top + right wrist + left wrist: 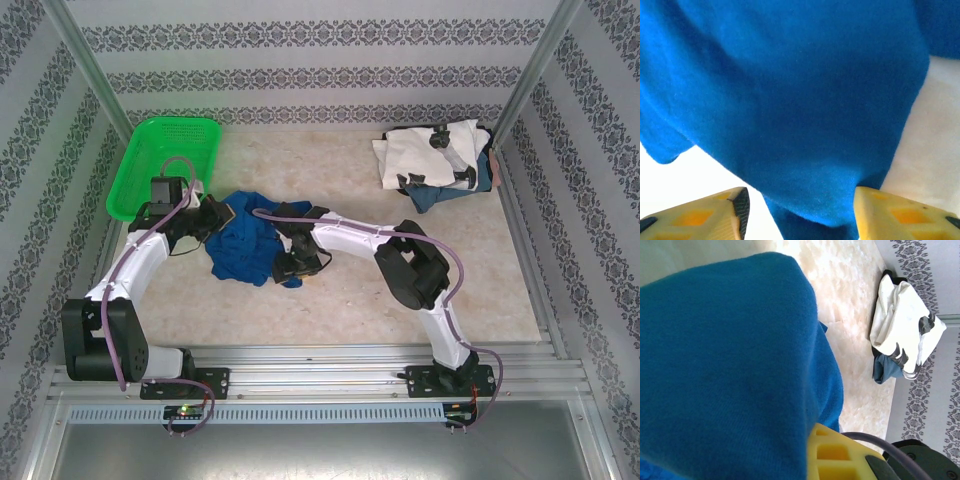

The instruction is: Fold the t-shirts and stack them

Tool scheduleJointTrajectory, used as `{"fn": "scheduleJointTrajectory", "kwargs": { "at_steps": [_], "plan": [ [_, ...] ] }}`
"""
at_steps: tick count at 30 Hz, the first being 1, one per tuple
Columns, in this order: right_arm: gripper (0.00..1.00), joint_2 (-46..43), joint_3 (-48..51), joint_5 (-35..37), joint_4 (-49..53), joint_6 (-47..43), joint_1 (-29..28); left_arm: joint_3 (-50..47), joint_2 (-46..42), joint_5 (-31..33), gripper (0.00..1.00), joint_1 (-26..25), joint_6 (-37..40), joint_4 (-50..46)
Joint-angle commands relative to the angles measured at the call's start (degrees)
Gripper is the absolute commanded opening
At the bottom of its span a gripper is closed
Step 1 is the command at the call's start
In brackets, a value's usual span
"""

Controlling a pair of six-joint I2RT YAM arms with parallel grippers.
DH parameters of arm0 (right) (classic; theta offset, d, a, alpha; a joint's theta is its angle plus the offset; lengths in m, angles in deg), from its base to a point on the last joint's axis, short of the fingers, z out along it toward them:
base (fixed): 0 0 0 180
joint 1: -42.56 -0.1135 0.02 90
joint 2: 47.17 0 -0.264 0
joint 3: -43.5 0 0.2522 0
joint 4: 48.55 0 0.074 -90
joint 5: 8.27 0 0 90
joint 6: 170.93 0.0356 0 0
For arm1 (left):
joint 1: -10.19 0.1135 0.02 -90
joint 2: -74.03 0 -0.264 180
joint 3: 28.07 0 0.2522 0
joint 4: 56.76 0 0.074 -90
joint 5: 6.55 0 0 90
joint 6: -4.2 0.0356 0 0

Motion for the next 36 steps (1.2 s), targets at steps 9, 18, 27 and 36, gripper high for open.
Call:
{"fn": "scheduleJointTrajectory", "kwargs": {
  "at_steps": [9,18,27,36],
  "plan": [
    [0.00,-1.79,0.27,6.30,1.09,-0.11,2.15,-0.87,-2.22,-3.44,0.00,0.88,0.22,2.15],
    [0.00,-27.01,4.36,7.03,0.44,-2.84,15.08,11.61,-3.36,-3.22,0.00,1.36,0.72,-1.18],
    [0.00,-40.30,-1.75,1.41,6.56,-7.21,30.13,23.91,-0.04,-4.68,0.00,2.07,-3.10,2.23],
    [0.00,-49.46,1.74,-8.75,5.83,-6.35,38.72,15.44,-0.69,-7.07,0.02,-0.86,-14.28,19.69]
  ]
}}
